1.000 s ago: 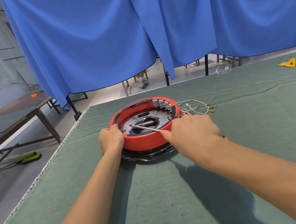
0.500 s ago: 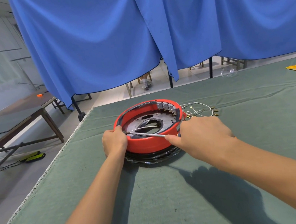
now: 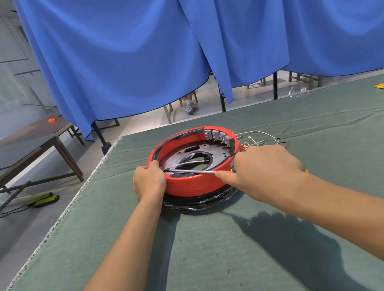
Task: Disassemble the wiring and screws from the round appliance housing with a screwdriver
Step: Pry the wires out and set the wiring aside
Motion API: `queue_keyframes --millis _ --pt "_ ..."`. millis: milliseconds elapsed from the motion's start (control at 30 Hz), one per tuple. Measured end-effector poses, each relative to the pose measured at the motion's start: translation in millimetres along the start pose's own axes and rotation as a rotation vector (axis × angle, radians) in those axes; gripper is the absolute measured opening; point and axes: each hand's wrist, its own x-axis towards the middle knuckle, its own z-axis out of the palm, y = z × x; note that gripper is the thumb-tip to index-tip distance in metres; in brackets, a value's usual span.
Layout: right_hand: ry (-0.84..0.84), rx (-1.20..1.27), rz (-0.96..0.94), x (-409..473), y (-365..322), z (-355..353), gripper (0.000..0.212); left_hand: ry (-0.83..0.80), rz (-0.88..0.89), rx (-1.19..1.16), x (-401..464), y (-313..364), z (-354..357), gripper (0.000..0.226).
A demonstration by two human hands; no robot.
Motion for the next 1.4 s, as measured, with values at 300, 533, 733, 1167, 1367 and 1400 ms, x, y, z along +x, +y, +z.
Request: queue_keyframes --millis 300,533,733,1167,1367,1400 --pt "0.000 0.015 0.003 0.5 0.9 -1.4 0.060 0.006 0.000 0.009 1.4 -0.3 1.0 0.036" --pt "-0.015 -0.041 -0.029 -3.2 -4.5 -3.2 0.054 0.002 -0.006 0.043 0.1 2.4 1.4 0.039" --pt "-0.117 -0.017 -0.044 -9.9 -15.1 -13.9 0.040 -0.001 -0.002 0.086 -2.9 6.3 -0.8 0.041" --pt "-0.087 0.072 0.056 -9.7 -6.9 -7.4 0.048 -0.006 0.001 0.068 -5.5 4.8 -3.4 0.040" --pt "-0.046 0.053 0.029 -9.5 2.6 -4.2 0.059 -0.007 0.009 0.029 -4.3 1.9 -2.8 0.036" --pt "-0.047 0.053 0.024 -8.6 2.7 -3.5 0.059 -0.004 0.014 0.027 -4.5 2.1 -2.9 0.036"
